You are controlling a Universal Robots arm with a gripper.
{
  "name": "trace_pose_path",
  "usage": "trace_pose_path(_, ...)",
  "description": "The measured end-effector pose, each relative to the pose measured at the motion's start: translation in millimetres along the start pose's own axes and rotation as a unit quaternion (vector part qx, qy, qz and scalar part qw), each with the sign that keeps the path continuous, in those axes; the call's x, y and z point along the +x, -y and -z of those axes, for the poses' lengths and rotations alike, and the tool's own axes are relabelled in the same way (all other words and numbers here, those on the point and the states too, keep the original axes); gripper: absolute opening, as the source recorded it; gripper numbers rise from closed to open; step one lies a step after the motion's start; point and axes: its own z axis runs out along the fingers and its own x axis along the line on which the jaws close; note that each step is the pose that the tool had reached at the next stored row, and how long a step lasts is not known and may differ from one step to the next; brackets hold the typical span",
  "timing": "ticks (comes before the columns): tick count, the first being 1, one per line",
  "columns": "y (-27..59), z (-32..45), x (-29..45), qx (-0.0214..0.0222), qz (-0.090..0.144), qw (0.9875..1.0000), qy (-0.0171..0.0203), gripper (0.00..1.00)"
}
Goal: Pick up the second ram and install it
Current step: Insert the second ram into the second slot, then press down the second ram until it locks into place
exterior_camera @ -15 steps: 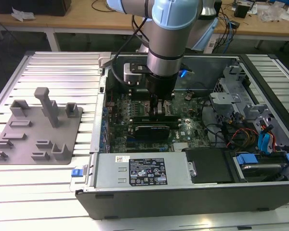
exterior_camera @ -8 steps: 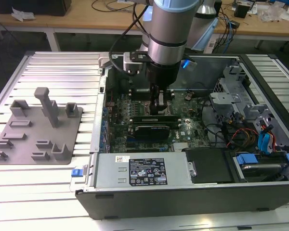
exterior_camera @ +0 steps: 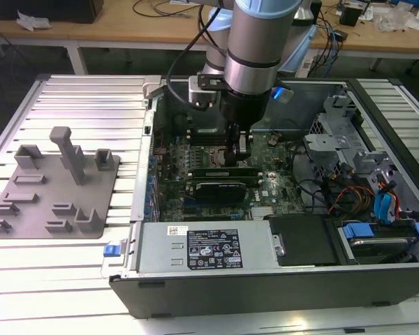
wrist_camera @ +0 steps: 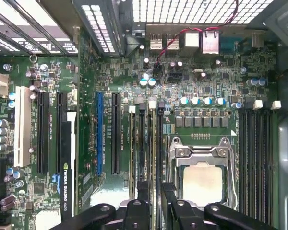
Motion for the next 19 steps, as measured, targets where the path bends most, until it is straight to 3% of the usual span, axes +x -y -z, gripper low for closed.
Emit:
trace_pose_path(2,-0.1,-0.1,0.0,0.0004,0.000,1.0000,0.0001,0.22)
trace_pose_path(3,-0.2,-0.1,0.0,0.0006,0.000,1.0000,0.0000,0.08)
trace_pose_path(5,-0.6,-0.1,0.0,0.0014,0.000,1.0000,0.0001,0.08)
trace_pose_path(7,-2.5,-0.9,0.0,0.0211,0.000,0.9998,0.0000,0.08)
trace_pose_path(8,-2.7,-1.1,-0.1,0.0239,0.000,0.9997,0.0000,0.08)
trace_pose_path(19,-2.8,-1.0,0.0,0.0240,0.000,0.9997,-0.0001,0.08)
